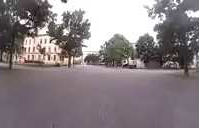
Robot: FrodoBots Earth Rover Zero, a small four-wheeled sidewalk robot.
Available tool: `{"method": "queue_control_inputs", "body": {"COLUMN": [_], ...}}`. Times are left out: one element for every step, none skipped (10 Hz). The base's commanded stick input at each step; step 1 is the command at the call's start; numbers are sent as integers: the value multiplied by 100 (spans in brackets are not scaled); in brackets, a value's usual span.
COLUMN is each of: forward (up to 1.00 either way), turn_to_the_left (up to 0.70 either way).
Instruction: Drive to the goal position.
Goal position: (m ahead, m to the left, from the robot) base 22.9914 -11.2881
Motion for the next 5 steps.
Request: {"method": "queue_control_inputs", "body": {"forward": [60, 60, 60, 60, 60], "turn_to_the_left": [0, 0, 0, 0, 0]}}
